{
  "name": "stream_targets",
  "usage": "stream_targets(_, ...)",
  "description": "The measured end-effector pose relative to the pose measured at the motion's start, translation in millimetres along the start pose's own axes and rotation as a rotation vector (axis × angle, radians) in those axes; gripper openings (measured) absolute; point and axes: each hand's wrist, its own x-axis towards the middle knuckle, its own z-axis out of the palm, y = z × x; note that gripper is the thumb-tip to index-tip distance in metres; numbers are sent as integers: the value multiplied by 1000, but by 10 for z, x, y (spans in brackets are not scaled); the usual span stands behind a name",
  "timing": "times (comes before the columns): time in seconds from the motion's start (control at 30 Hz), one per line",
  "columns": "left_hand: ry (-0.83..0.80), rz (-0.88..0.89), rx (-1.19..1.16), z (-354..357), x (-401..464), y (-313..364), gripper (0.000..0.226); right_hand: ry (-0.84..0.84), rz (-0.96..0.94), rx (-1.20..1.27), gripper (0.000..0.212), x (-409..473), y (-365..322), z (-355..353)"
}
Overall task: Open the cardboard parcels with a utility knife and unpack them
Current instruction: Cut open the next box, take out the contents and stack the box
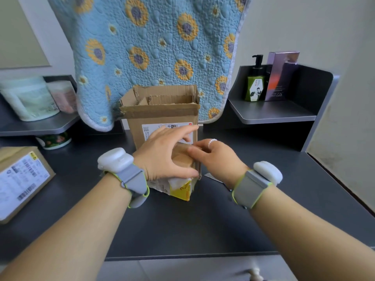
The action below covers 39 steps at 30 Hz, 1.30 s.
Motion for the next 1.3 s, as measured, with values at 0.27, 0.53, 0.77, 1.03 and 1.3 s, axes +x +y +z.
stream_targets(0.27, -169, -562, -121, -46, -122, -148, 115, 35, 260, 197, 26, 182, -78, 151)
stream_targets(0.53, -54, -618, -220, 160, -21, -34, 124, -17, 328, 160, 36, 317, -200, 153)
stream_targets(0.77, 33, -579, -339, 170, -76, -72, 111, -51, 245, 232, 34, 252, -157, 174)
stream_targets(1.03, 18, -509, -148, 52, -105, -123, 76, -49, 76, -28, 28, 132, -151, 179)
stream_targets(1.3, 5, -478, -76, 6, -95, -157, 58, -59, 124, -137, 29, 164, -218, 138)
